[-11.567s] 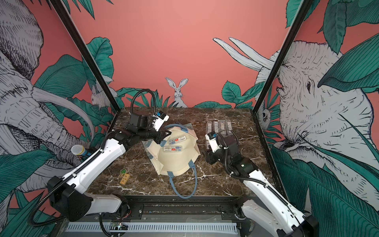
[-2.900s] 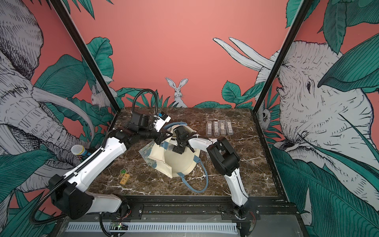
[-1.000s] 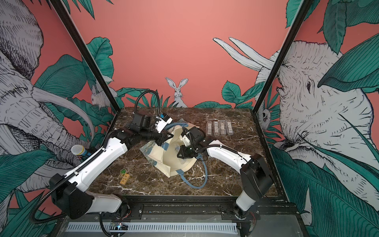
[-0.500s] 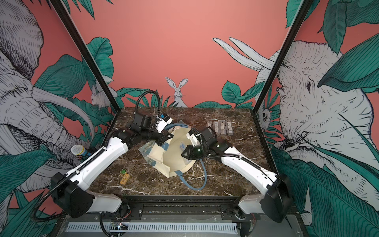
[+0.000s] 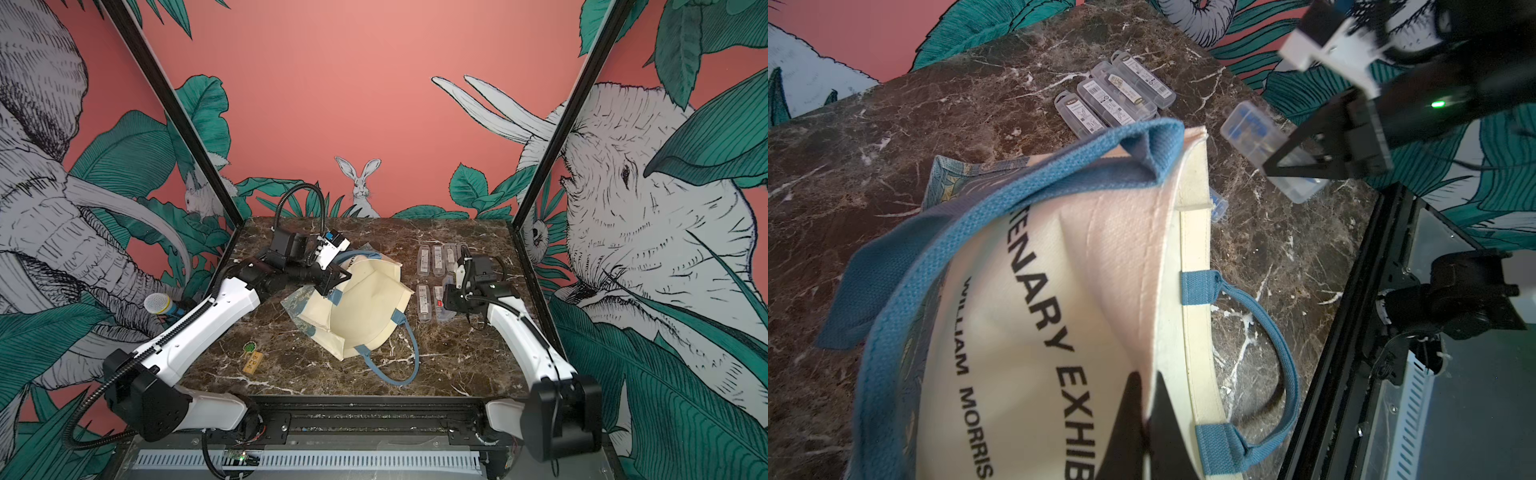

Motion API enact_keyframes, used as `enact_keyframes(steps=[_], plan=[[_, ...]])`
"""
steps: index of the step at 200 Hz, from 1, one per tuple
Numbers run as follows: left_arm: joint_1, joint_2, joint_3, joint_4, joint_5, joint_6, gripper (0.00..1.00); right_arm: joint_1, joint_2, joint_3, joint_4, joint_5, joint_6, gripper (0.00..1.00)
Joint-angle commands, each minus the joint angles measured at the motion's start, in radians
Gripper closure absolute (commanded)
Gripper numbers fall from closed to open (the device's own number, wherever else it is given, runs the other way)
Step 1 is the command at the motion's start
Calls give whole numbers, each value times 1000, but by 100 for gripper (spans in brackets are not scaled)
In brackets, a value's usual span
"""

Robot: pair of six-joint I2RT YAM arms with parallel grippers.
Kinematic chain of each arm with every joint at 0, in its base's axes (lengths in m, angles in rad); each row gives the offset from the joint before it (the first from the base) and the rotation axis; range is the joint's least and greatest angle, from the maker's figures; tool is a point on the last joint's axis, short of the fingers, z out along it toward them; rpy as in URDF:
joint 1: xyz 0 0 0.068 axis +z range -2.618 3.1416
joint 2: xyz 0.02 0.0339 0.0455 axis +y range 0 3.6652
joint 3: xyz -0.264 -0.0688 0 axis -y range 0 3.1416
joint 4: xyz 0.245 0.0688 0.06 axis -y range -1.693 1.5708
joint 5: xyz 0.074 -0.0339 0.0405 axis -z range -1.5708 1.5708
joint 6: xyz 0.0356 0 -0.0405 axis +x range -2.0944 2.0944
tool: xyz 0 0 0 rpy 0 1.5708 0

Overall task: Take out the compass set from the canvas bag
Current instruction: Place the compass set at the center of the board.

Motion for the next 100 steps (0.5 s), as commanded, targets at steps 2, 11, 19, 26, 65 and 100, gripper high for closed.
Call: enact_keyframes(steps=[2, 11, 19, 26, 65, 100], plan=[[3, -39, 10, 8, 17, 9, 100, -47, 52, -8, 67, 43, -130, 86], [5, -37, 10, 9, 14, 10, 100, -59, 61, -27, 101, 55, -143, 85], [6, -36, 7, 12, 18, 10, 100, -77, 68, -46, 133, 55, -153, 85], [5, -33, 10, 13, 23, 9, 100, -95, 79, -57, 159, 46, -158, 85], [6, -17, 18, 13, 47, 7, 100, -153, 196, -27, 201, -120, -156, 78], [6, -20, 7, 20, 47, 5, 100, -168, 303, -3, 245, -168, -141, 78]])
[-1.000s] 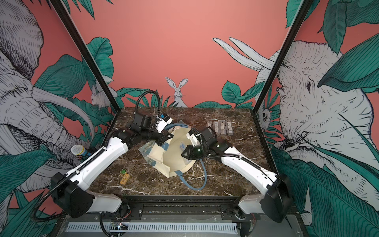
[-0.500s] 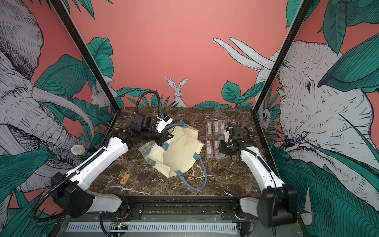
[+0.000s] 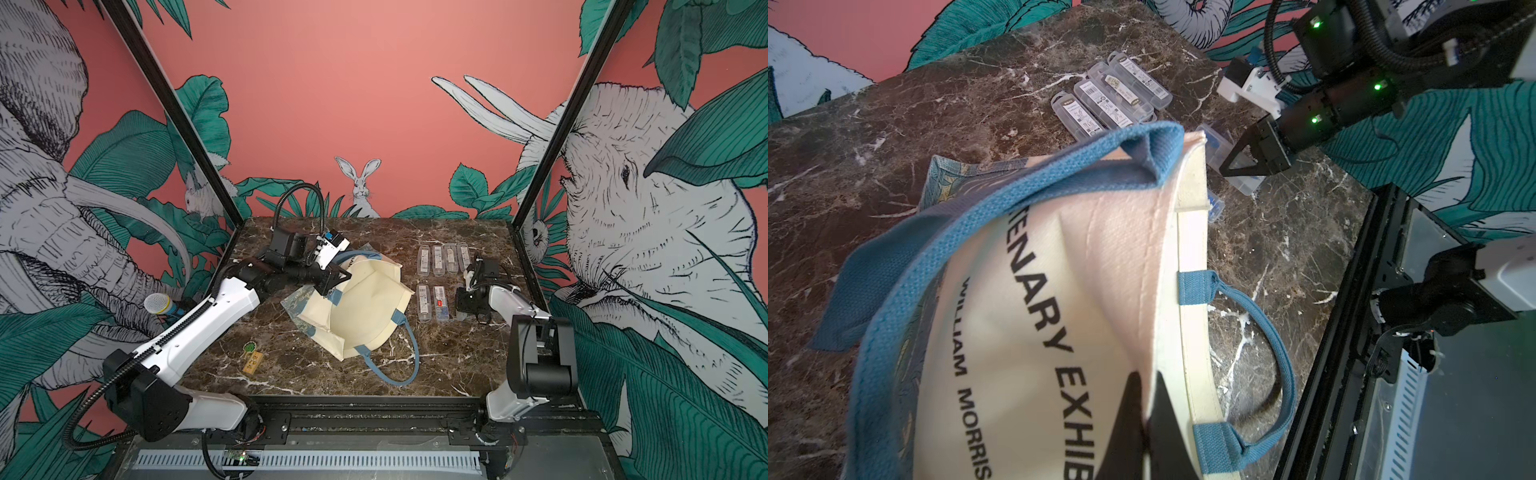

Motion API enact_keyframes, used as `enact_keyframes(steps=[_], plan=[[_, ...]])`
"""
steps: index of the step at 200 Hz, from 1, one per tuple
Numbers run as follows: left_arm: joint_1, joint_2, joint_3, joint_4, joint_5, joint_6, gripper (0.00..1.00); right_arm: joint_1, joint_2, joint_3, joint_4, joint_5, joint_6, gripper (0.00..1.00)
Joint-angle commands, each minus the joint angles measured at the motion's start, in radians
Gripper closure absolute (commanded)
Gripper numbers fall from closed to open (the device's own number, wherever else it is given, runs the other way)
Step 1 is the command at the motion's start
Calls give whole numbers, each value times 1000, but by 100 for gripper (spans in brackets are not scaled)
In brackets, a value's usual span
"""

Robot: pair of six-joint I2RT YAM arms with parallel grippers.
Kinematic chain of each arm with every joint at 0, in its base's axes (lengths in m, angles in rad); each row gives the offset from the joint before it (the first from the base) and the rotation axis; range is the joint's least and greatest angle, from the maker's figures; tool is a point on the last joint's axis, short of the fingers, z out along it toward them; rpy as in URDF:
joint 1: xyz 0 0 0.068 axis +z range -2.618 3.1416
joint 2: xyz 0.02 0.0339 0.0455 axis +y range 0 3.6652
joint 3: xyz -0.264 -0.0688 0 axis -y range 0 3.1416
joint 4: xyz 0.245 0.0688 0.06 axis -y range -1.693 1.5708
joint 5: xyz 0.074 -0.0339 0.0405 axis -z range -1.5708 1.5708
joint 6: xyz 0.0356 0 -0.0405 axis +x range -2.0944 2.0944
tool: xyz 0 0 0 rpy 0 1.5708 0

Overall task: Take out the compass set from the canvas bag
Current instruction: Place the compass set at the center of the board.

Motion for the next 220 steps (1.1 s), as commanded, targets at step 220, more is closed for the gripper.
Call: enact_keyframes(steps=[220], plan=[[5, -20, -1, 25, 36, 2, 100, -15, 141, 100, 28, 54, 16, 50]])
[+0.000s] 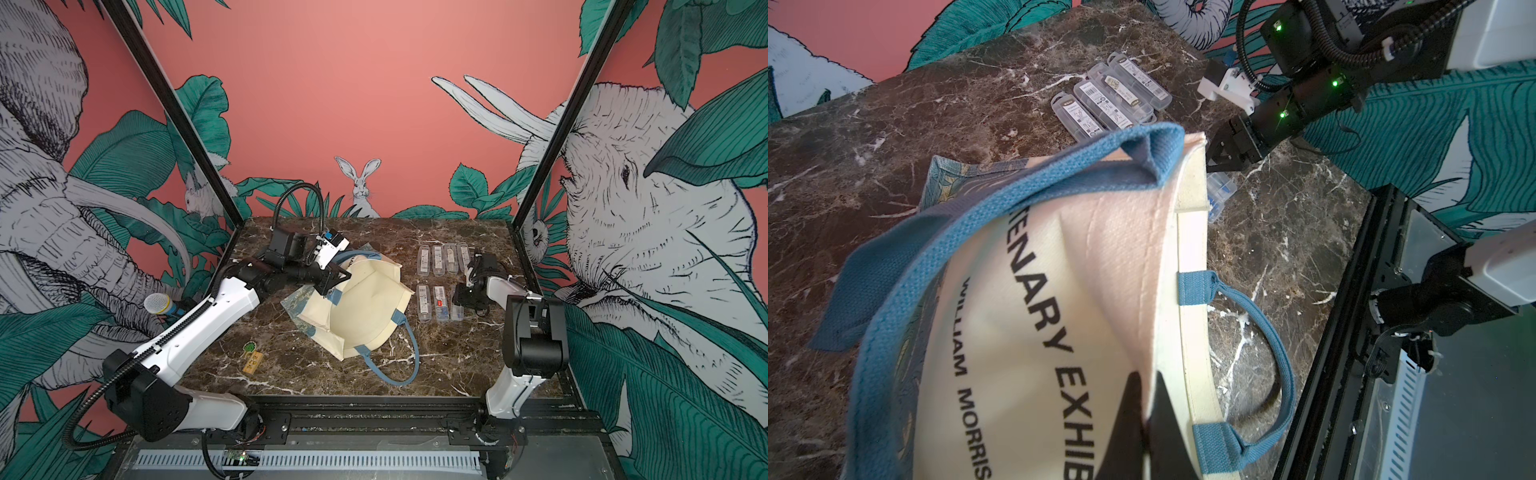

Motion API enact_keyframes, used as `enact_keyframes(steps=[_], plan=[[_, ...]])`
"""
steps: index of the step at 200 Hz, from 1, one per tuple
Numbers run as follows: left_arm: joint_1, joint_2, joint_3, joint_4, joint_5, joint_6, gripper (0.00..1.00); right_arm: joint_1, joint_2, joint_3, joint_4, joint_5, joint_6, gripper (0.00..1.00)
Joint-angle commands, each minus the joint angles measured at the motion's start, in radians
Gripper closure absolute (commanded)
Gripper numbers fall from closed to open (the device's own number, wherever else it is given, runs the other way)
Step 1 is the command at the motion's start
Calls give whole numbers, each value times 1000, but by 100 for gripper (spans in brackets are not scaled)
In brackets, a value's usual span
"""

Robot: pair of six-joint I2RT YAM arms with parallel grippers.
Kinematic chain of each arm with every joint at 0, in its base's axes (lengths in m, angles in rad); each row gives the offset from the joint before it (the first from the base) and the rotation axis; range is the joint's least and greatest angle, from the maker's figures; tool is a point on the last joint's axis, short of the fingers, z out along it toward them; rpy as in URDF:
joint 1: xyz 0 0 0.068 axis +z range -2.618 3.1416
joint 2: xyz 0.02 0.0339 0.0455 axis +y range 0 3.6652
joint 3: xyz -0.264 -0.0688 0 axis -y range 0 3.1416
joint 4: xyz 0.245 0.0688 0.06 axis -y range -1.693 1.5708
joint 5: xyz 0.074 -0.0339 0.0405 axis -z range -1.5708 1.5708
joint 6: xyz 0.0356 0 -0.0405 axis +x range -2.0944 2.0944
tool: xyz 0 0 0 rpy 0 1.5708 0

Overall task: Take out the compass set from the canvas bag
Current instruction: Place the compass set at the center of the board.

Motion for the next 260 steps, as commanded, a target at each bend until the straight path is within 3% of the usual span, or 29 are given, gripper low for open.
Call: enact_keyframes(steps=[1, 74, 161, 260], plan=[[3, -20, -1, 25, 32, 2, 100, -1, 26, 18, 10, 11, 6, 50], [4, -19, 1, 24, 32, 2, 100, 6, 46, 23, 37, -13, 11, 54], [5, -9, 2, 23, 34, 3, 100, 7, 41, 52, 46, 3, 14, 44], [4, -2, 4, 23, 36, 3, 100, 31, 113, 114, 47, -7, 23, 47]])
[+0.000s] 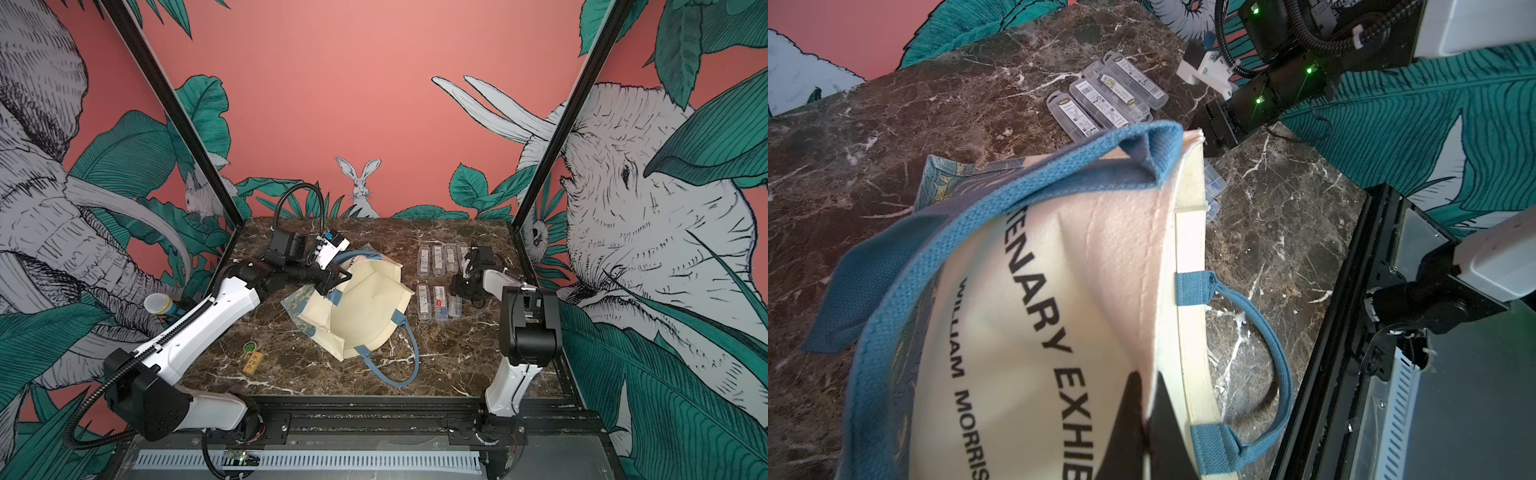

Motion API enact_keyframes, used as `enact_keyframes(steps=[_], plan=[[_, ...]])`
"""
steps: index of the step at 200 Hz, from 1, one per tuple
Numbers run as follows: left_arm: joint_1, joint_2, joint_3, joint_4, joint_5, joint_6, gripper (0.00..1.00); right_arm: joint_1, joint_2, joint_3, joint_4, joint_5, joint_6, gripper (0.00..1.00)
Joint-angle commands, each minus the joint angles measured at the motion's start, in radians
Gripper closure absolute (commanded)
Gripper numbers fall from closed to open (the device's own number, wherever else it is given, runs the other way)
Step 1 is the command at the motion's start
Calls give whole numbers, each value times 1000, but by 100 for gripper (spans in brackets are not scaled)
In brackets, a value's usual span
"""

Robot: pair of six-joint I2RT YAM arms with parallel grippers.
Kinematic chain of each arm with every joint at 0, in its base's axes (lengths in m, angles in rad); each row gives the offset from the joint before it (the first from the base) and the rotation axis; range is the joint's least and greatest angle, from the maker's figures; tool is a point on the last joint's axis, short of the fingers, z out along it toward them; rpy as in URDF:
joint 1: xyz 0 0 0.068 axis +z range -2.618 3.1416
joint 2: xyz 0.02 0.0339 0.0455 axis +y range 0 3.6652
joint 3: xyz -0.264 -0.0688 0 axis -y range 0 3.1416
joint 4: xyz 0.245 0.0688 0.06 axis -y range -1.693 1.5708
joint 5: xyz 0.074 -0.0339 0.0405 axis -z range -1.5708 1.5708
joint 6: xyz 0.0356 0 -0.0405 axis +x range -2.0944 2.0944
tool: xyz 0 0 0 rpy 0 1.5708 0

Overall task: Take out the compass set from the canvas bag
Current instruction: Place the compass set at the center of the board.

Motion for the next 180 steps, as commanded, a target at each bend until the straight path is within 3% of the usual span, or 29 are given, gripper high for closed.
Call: enact_keyframes(steps=[1, 69, 101, 140, 149, 162, 180], plan=[[4, -6, 4, 22, 25, 3, 100, 9, 16, 14, 0, 1, 2, 47], [4, -6, 5, 22, 23, 4, 100, 18, -18, 3, -22, 24, -16, 49], [3, -6, 10, 12, 22, 3, 100, 49, -193, -32, -59, 20, -71, 48], [1, -6, 44, -50, 10, 20, 100, 267, -544, -121, 38, -41, -352, 45], [-1, -7, 54, -67, 1, 26, 100, 320, -611, -139, 88, -53, -442, 39], [1, -7, 63, -89, -10, 33, 100, 372, -687, -158, 173, -112, -581, 34], [-1, -9, 72, -111, -18, 36, 100, 434, -721, -155, 262, -205, -787, 35]])
